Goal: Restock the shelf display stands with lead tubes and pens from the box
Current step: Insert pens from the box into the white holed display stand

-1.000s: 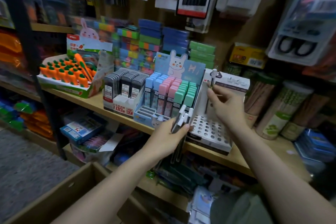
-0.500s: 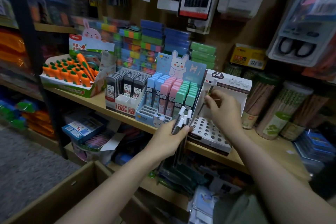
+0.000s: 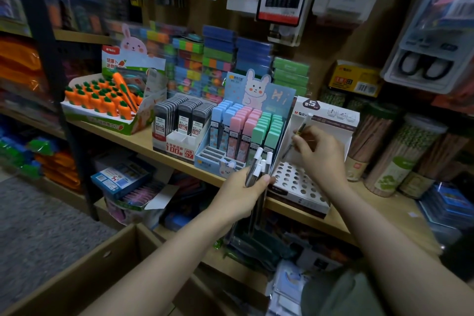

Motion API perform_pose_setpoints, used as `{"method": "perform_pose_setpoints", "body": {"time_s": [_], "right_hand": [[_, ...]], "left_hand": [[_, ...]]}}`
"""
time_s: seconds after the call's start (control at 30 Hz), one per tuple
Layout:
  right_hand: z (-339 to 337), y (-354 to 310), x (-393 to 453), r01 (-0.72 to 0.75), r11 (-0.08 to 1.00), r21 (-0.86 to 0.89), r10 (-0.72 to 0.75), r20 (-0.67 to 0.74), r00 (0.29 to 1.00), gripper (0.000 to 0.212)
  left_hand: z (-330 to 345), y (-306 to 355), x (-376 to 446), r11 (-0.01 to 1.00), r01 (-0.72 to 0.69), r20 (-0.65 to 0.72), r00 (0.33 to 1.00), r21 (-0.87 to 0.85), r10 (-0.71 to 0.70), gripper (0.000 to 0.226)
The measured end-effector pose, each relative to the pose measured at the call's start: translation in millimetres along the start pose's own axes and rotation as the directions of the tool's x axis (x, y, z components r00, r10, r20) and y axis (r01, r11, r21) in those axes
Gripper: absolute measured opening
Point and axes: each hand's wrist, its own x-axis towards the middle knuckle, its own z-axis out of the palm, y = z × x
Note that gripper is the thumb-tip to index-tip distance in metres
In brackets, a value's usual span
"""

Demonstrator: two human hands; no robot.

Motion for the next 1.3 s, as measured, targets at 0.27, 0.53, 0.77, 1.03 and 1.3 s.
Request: {"method": "perform_pose_setpoints", "body": {"time_s": [0.27,0.53,0.77,1.03,1.3], "right_hand": [[4.8,-3.3,0.9,0.016,0.999,-0.038,-0.016,-0.004,1.0,0.027],[12.8,-5.2,-0.5,0.128,0.99,-0.064,-0.13,-0.028,0.991,0.071],[9.2,1.7,-1.4,0.211,0.975,-0.076,-0.218,-0.112,0.969,0.042],[-5.7,-12.7,-11.5,0.181,0.982,0.053,-0.175,-0.099,0.98,0.047],[-23.7,-40.1,-29.1,-0.133,0.807,0.576,-0.137,0.401,0.906,0.039]], "left_hand": [[1.7,-9.4,6.2,1.0,-0.012,-0.028,1.0,-0.001,0.012,0.027],[2.2,-10.0,6.8,1.0,-0.001,-0.034,0.999,0.02,0.001,0.027],[1.0,-7.1,5.1,1.0,0.019,-0.013,1.0,-0.002,-0.019,0.025],[-5.9,-0.6,1.9,0.955,0.047,0.108,0.994,-0.292,-0.016,0.034],[-15.8,7.2,-0.8,0.859,0.056,0.127,0.992,-0.509,0.01,0.024]]}}
